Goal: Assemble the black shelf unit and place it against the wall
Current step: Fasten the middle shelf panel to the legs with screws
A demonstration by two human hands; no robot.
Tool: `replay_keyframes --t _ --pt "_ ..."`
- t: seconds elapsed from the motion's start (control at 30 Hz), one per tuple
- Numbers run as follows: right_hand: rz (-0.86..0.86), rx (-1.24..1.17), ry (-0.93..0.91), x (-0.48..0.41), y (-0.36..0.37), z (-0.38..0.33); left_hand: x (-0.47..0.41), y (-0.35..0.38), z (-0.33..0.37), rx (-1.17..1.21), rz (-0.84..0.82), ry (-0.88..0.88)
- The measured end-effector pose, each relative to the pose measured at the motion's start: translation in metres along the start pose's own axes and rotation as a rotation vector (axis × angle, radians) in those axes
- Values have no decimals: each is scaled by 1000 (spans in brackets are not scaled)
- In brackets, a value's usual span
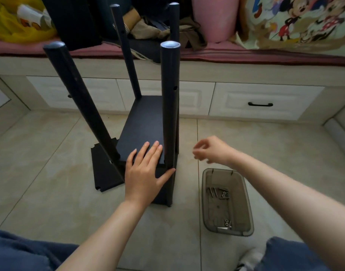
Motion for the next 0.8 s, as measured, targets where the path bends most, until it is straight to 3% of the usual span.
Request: replay_keyframes --t 0.07,0.17,0.3,0.53,0.8 --pt "-49 78 199 -5 27 59 0 -1 1 6 23 4" --pt "-100 271 347 2 67 125 0 -1 1 6 42 8" --pt "-156 145 468 15 110 164 1 2 -1 -7 41 9" --pt "-111 187 457 11 143 171 1 1 0 5 57 -11" --pt "-186 74 409 14 183 147 0 1 0 20 48 -25"
Point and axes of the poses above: each hand's wrist, its own x-axis away from the middle knuckle, its own y-axis out of the palm, z = x × y, the point moved 8 cm from there along -x, towards the middle knuckle, and after that the axes turned 9 degrees about z, right-handed, at the moved point
